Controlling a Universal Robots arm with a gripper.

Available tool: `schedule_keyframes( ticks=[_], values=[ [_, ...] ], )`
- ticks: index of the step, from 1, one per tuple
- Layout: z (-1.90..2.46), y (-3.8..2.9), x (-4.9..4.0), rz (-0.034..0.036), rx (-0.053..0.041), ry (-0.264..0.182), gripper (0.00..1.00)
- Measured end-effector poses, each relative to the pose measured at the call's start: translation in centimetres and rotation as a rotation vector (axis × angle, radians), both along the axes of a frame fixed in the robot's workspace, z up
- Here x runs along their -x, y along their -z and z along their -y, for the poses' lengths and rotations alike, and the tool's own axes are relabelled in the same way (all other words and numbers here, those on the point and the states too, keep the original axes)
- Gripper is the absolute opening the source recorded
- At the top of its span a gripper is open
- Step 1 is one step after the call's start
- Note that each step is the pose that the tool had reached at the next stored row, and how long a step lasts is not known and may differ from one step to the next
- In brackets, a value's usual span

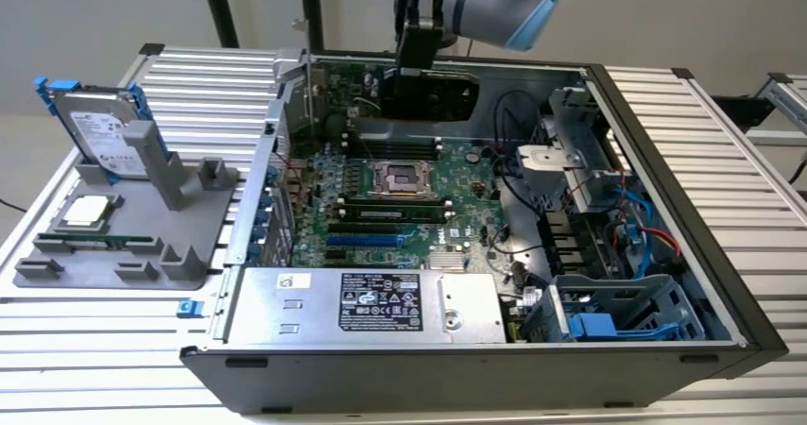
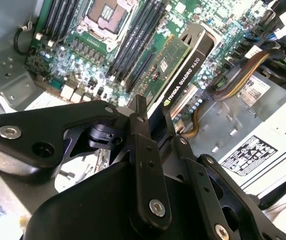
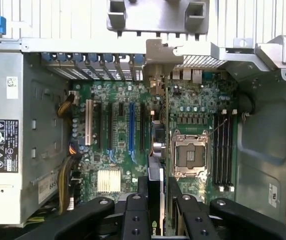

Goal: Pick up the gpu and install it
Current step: 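Insert the gpu into the slot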

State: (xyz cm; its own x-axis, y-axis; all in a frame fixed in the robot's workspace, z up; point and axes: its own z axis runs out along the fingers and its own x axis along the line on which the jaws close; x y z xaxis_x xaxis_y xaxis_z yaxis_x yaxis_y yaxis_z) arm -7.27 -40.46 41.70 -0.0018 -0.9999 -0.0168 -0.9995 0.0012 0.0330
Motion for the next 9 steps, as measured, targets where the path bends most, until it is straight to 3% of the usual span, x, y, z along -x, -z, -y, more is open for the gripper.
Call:
schedule_keyframes(
  ticks=[2, 9],
  values=[
    [0.0, 0.18, 0.0, 0.0058, 0.0001, 0.001, 0.0],
    [0.0, 0.71, 0.0, 0.0115, 0.0019, 0.032, 0.0]
  ],
)
